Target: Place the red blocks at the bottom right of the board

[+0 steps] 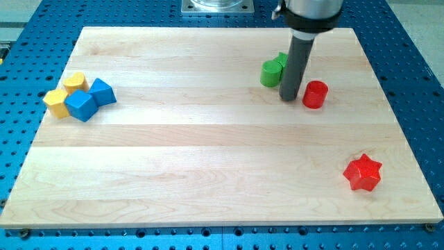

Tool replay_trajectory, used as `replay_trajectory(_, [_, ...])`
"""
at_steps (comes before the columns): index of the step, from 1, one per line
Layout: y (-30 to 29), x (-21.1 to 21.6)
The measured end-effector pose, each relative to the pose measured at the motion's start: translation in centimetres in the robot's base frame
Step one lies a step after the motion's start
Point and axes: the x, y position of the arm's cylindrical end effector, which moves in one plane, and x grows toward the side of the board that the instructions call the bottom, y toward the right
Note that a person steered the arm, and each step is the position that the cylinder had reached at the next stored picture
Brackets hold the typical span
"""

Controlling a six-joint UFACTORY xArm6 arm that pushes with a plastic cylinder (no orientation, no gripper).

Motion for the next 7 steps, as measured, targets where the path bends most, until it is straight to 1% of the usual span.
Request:
replay_trajectory(1, [3.7,0.8])
replay_trajectory(2, [6.1,6.0])
replay_trajectory(3, [6.9,4.3])
replay_trajectory(4, [11.9,5.1])
replay_trajectory(5, [10.1,7.2])
replay_trajectory(6, [10.2,7.6])
replay_trajectory(7, [5.5,5.8])
